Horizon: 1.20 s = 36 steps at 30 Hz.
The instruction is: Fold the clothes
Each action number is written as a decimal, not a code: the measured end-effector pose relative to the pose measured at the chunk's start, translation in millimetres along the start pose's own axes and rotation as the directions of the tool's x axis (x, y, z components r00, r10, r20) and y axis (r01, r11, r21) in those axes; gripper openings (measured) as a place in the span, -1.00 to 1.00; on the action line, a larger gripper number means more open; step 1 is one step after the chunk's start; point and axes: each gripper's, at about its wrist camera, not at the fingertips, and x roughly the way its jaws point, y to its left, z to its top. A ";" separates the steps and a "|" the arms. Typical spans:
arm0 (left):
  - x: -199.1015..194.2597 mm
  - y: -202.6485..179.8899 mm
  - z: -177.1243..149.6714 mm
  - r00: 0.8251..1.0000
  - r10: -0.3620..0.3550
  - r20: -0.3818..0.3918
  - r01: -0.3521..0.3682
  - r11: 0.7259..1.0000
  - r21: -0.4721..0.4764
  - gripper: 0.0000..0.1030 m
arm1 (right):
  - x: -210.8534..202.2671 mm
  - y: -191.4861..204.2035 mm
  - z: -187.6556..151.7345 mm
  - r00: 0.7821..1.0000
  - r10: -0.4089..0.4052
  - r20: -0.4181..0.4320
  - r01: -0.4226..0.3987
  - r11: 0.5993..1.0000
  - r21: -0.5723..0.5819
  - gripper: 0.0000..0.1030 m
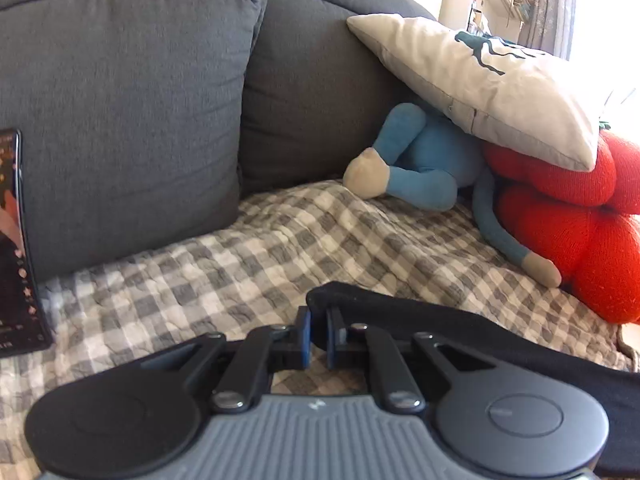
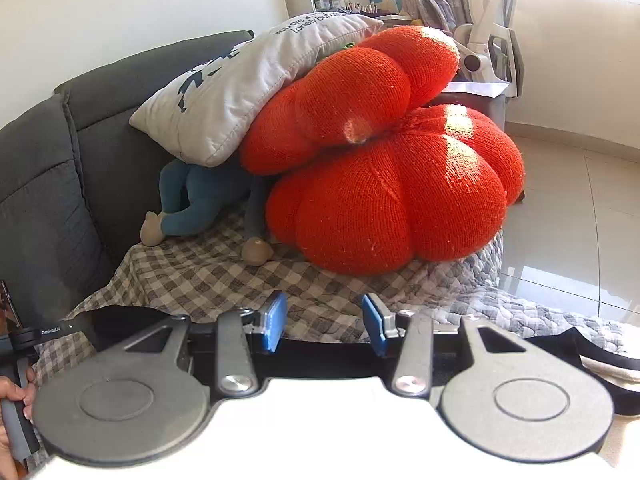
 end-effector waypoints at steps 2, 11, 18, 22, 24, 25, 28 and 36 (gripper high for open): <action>4.1 1.3 -0.3 0.999 0.008 -0.035 -0.007 0.999 0.031 -0.84 | 1.1 -5.8 -3.9 1.000 -0.008 -0.009 0.008 1.000 0.014 -0.09; 11.9 23.4 -0.4 0.998 0.052 -0.040 -0.055 0.996 -0.066 -0.29 | 7.9 -13.5 -16.4 0.999 -0.033 -0.040 0.034 0.999 0.023 -0.09; 26.0 7.6 -5.6 0.983 -0.170 -0.070 0.165 0.984 -0.067 -0.29 | 5.1 -14.0 -19.1 0.998 -0.042 -0.050 0.042 0.999 0.008 -0.08; 35.1 -17.8 -15.7 0.997 0.038 -0.061 -0.031 0.992 0.123 -0.23 | -2.6 -17.4 -21.7 0.995 -0.074 -0.071 0.074 0.997 -0.006 -0.07; 31.9 -20.9 -13.0 0.996 0.063 -0.059 -0.056 0.992 0.111 -0.21 | -11.9 -20.2 -22.1 0.993 -0.095 -0.075 0.095 0.995 -0.011 -0.07; 30.2 -21.6 -11.7 0.996 0.070 -0.055 -0.064 0.992 0.105 -0.20 | -17.8 -21.9 -22.1 0.991 -0.106 -0.076 0.106 0.994 -0.011 -0.07; 22.1 -22.1 -4.7 0.998 0.038 -0.048 -0.035 0.998 0.061 -0.18 | -40.7 -28.1 -23.1 0.988 -0.134 -0.074 0.134 0.991 -0.009 -0.02; -20.6 -67.1 10.0 0.988 -0.146 -0.059 0.151 0.984 0.091 0.12 | -108.7 -54.5 -37.5 0.963 -0.247 -0.105 0.249 0.969 0.004 0.03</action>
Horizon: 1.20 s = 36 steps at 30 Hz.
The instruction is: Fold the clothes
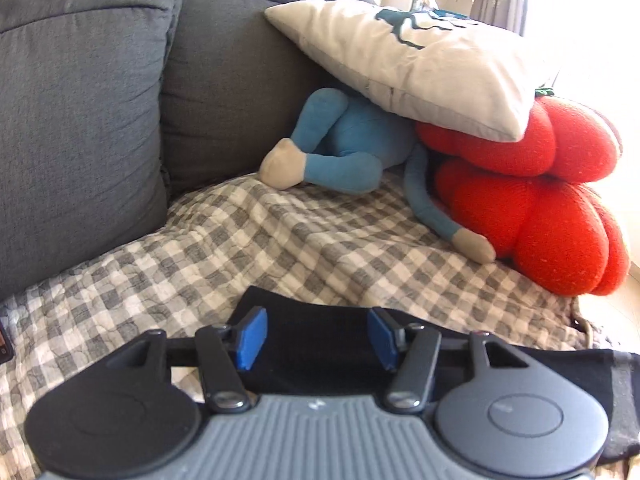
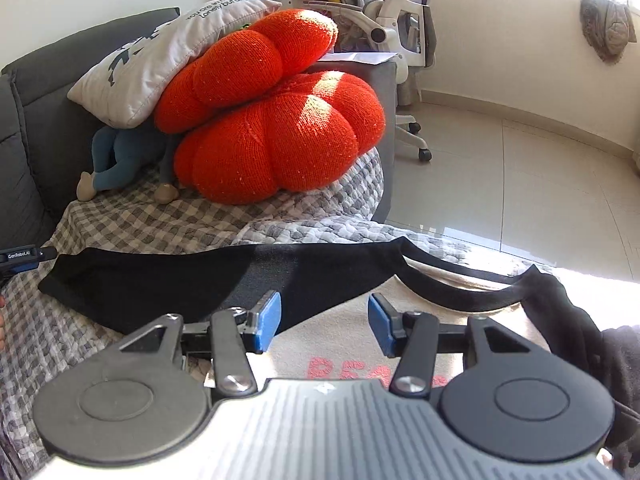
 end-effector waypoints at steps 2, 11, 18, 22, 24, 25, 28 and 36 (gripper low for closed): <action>-7.1 -21.6 0.2 0.998 -0.054 -0.017 0.055 0.998 0.038 0.12 | -15.4 -13.7 -4.3 1.000 -0.028 0.000 0.028 0.999 0.021 0.03; -37.1 -117.4 -36.2 0.931 -0.320 -0.179 0.352 0.914 0.200 0.15 | -62.6 -75.8 -35.5 0.993 -0.116 -0.002 0.115 0.982 0.149 0.07; -22.9 -159.0 -69.6 0.805 -0.451 -0.385 0.524 0.845 0.106 -0.07 | -80.2 -107.6 -65.3 0.992 -0.128 -0.025 0.130 0.964 0.232 0.07; -13.7 -178.5 -84.0 0.779 -0.485 -0.399 0.556 0.827 0.081 -0.08 | -86.0 -119.1 -76.9 0.993 -0.116 -0.033 0.121 0.956 0.266 0.07; -12.0 -182.2 -87.0 0.770 -0.517 -0.374 0.578 0.813 0.066 -0.08 | -87.3 -121.9 -79.6 0.993 -0.110 -0.034 0.115 0.954 0.276 0.07; -11.2 -183.6 -88.2 0.764 -0.535 -0.360 0.590 0.805 0.057 -0.08 | -87.8 -122.8 -80.7 0.994 -0.107 -0.034 0.112 0.954 0.279 0.07; -8.2 -183.9 -91.8 0.736 -0.583 -0.344 0.624 0.781 0.011 -0.33 | -88.8 -125.4 -83.2 0.995 -0.098 -0.037 0.104 0.953 0.283 0.07; -23.9 -182.6 -90.9 0.853 -0.438 -0.284 0.478 0.874 0.089 -0.86 | -101.3 -137.2 -93.4 0.993 -0.108 -0.043 0.116 0.945 0.306 0.07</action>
